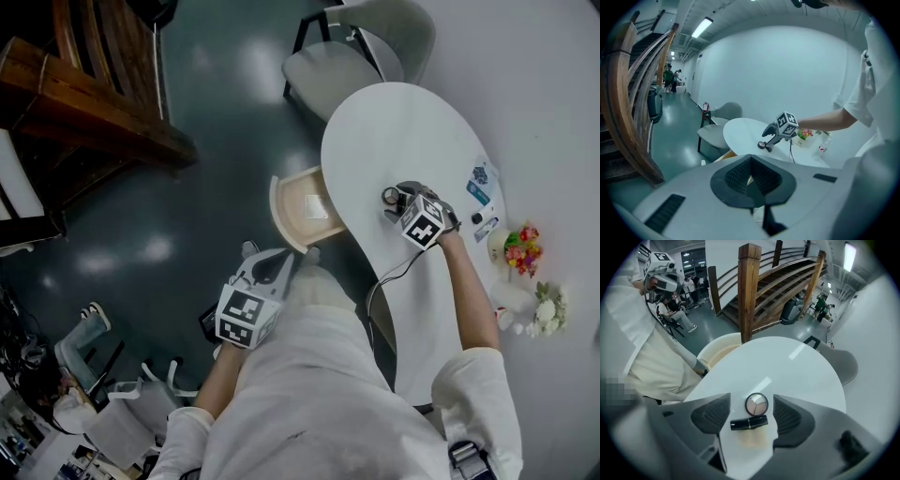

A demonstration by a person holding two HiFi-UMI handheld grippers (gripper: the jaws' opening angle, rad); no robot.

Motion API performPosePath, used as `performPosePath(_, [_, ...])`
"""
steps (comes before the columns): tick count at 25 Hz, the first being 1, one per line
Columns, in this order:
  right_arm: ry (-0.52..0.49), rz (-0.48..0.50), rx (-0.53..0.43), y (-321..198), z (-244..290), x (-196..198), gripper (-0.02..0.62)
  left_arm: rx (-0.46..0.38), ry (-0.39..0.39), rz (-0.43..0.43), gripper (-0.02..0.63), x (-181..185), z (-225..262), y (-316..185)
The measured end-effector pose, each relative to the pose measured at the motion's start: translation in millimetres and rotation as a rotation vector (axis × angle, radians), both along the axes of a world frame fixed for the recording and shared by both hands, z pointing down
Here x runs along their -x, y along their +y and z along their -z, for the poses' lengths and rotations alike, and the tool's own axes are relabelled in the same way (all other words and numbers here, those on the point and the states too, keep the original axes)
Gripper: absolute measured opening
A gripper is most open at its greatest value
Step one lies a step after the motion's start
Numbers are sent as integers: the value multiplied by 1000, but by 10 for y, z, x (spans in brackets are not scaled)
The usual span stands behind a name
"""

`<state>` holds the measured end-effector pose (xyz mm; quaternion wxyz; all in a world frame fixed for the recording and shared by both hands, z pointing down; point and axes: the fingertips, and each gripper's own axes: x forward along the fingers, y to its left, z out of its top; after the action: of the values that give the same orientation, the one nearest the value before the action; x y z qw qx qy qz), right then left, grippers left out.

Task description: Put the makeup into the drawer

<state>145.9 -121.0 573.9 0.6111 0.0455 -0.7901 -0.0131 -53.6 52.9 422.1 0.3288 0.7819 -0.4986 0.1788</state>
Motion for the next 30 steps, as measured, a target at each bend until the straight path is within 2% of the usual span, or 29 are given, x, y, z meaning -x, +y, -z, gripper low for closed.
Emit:
performPosePath(3, [28,-1,22,-99,-201,-56,282,-8,6,-2,8,-74,-16,-12])
performPosePath(13, [83,66,101,-84,-568,-100,281,53,15,14,8,-241,-260,5])
performPosePath(17, [83,60,117,-95,-574,-74,230,60,25,22,9,-278,-251,-14])
performPosePath(26, [99,29,83,-123,-558,-92,225,62,34,-2,8,-317,-271,18])
performPosePath(30, [66,-15,73,-146,-444,-45,225,58,42,-21,8,-294,-273,55])
